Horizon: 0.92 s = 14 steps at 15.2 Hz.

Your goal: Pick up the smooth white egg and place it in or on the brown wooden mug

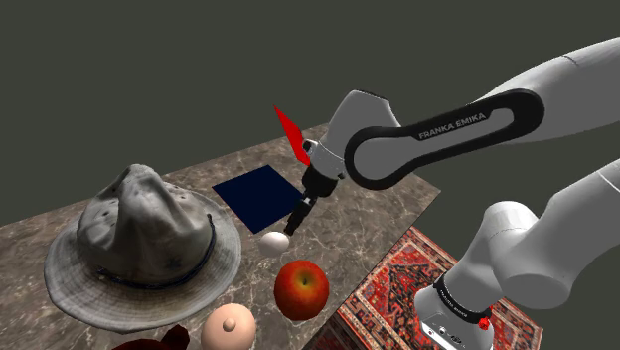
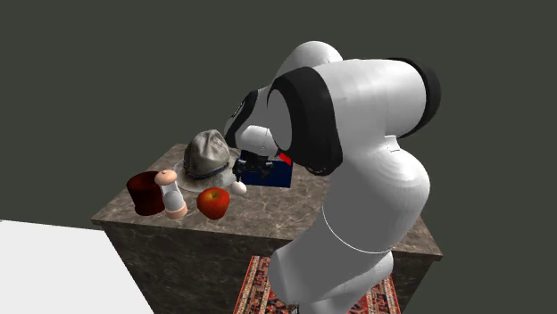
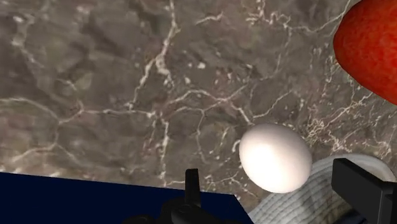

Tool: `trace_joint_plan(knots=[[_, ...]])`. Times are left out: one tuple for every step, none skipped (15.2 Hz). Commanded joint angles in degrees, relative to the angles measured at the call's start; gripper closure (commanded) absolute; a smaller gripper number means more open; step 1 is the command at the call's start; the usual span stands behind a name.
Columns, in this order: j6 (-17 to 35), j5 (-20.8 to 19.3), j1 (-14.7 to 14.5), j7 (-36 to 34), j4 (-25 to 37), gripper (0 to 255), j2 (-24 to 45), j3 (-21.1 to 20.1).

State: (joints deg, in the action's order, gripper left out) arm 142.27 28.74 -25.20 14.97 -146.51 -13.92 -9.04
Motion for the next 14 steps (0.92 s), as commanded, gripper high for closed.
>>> trace_joint_plan(knots=[[3.34,2.56,-2.1,2.44,1.1,0,3.16,-1.02],[4.51,3.55,-2.77,3.59,1.67,0,4.49,-1.37],[5.32,3.92,-2.94,3.84,1.69,0,5.28,-1.52],[6.12,4.29,-3.1,4.1,1.73,0,6.08,-1.66],[6.91,4.67,-3.28,4.37,1.78,0,6.89,-1.8],[7.7,5.06,-3.46,4.64,1.84,0,7.71,-1.92],[8.49,5.46,-3.64,4.93,1.92,0,8.54,-2.05],[9.26,5.86,-3.82,5.23,2.02,0,9.38,-2.18],[10.04,6.28,-3.99,5.54,2.13,0,10.23,-2.31],[10.48,6.52,-4.09,5.72,2.21,0,10.72,-2.38],[10.48,6.52,-4.09,5.72,2.2,0,10.72,-2.38],[10.48,6.52,-4.09,5.72,2.21,0,10.72,-2.38],[10.48,6.52,-4.09,5.72,2.21,0,10.72,-2.38],[10.48,6.52,-4.09,5.72,2.21,0,10.72,-2.38]])
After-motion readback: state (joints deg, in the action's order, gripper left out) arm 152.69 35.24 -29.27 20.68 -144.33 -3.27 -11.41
